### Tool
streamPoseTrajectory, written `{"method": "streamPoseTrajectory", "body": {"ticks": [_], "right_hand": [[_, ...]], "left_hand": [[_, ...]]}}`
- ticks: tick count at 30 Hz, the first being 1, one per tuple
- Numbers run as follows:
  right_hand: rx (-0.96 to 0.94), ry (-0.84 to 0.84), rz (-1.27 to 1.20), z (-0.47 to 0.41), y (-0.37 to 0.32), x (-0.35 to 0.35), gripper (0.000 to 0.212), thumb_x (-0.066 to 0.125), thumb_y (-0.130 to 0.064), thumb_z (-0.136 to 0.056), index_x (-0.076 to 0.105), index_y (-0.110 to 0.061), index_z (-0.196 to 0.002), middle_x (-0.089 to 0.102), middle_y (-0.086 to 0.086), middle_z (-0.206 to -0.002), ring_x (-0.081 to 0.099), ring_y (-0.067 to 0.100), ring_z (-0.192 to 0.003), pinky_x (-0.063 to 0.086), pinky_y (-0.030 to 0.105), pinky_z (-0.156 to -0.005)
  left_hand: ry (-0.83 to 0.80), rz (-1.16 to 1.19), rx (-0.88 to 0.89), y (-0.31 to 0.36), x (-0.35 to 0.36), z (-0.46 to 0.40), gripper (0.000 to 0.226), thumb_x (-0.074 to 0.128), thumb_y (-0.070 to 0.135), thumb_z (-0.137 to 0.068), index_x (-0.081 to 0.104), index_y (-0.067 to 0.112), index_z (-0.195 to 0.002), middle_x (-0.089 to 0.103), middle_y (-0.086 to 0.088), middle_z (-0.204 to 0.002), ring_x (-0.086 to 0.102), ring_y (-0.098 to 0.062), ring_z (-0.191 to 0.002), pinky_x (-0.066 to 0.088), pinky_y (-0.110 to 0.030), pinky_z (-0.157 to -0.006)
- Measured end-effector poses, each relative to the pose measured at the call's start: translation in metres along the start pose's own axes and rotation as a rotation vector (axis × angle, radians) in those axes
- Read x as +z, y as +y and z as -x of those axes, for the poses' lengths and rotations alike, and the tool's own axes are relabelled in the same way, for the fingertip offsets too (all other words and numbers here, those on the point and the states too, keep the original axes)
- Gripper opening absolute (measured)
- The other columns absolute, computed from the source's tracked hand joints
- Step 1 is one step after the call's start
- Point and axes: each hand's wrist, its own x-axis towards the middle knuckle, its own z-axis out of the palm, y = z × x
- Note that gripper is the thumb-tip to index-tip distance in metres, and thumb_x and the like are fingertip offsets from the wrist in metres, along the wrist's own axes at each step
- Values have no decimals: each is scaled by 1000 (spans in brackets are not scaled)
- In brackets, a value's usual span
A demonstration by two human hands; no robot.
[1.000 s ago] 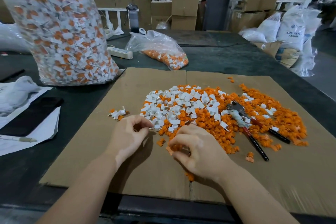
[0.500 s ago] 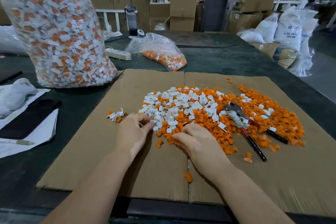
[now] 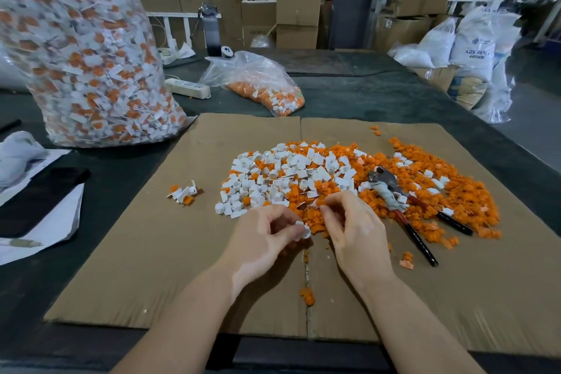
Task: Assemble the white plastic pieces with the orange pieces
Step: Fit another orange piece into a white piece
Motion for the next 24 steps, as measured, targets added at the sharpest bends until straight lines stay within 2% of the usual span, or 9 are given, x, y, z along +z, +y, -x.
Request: {"method": "streamPoseTrajectory", "body": {"ticks": [3,6,10,16,18,24], "right_hand": [[-12,15,-9,0,0,1,19,62,-8,-88,64,-5,-106,65,1,-93,60,14,-86,50,27,-76],[3,6,-24,-1,1,2,15,60,-9,-89,66,-7,-102,66,0,-93,60,13,-87,52,29,-77],[85,29,-113,0,3,1,9,61,-10,-89,66,-12,-96,65,-7,-82,62,6,-77,53,24,-70],[166,28,-290,-2,1,-1,16,64,-5,-85,68,-20,-89,66,-14,-82,62,1,-82,45,7,-72],[195,-2,-331,-1,1,-2,16,64,-5,-85,68,-21,-88,66,-17,-80,62,-2,-81,46,7,-70],[194,-48,-357,-1,1,-4,13,64,-6,-85,70,-18,-88,68,-10,-80,63,3,-79,50,15,-71]], "left_hand": [[89,-65,6,-1,8,-10,9,63,29,-88,61,28,-79,66,5,-72,61,-8,-66,50,-26,-67],[172,-80,0,-3,18,-18,6,58,29,-91,60,27,-86,65,5,-81,61,-11,-78,50,-28,-73],[264,-57,38,-4,28,-18,6,56,30,-93,57,30,-86,61,14,-78,56,0,-76,40,-7,-64],[206,-5,51,-7,26,-16,14,58,29,-91,55,36,-79,63,15,-75,56,3,-73,38,-5,-62],[197,22,49,-6,25,-14,17,59,27,-91,56,37,-78,63,15,-74,57,3,-73,37,-4,-62],[214,79,65,-5,22,-14,17,59,22,-91,59,33,-79,63,14,-71,55,12,-68,37,-2,-59]]}}
